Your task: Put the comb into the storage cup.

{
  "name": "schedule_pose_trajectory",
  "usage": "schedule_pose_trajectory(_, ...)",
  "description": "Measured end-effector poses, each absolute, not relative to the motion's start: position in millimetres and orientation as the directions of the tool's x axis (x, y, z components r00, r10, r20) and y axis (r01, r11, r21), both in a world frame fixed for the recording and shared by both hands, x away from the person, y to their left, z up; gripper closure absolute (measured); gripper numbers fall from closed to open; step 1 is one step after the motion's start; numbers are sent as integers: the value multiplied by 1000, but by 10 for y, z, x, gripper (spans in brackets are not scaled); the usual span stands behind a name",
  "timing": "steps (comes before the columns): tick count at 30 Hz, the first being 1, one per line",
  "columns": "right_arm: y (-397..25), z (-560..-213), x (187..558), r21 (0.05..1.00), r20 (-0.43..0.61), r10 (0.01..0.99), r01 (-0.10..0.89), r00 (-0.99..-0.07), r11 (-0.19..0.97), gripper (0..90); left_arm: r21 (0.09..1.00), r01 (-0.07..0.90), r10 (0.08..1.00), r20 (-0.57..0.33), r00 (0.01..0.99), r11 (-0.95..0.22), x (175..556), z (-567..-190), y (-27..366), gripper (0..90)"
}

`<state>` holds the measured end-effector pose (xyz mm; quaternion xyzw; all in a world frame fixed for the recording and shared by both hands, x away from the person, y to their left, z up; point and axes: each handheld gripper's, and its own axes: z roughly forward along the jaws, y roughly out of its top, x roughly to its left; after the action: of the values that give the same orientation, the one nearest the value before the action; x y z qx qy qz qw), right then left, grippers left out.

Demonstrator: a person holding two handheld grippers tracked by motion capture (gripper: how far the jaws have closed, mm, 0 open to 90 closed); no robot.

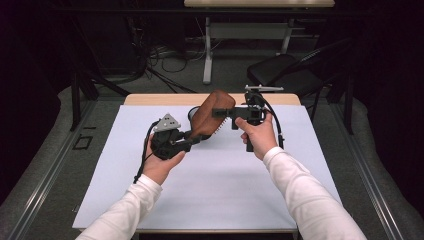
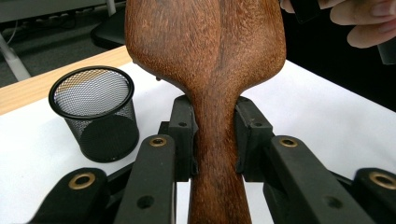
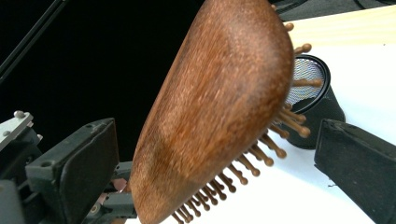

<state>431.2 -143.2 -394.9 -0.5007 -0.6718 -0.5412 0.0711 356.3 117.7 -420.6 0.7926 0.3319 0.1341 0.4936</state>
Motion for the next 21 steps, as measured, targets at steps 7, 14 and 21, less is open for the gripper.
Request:
schedule_pose_trajectory(7, -1411, -3976, 4337, 651, 639, 598, 754, -484, -85, 0, 871, 393, 652, -118, 749, -294, 3562, -4226, 1143, 719)
schedule_pose_trajectory(14, -1390, -3995, 4352, 640, 649, 596, 763, -472, -92, 4, 871, 389, 645, -114, 756, -301, 3556, -4240, 1098, 719)
schedule_pose_trajectory(21, -1390, -3993, 4356, 636, 660, 589, 764, -467, -107, 21, 872, 389, 642, -120, 757, -296, 3557, -4253, 1071, 719)
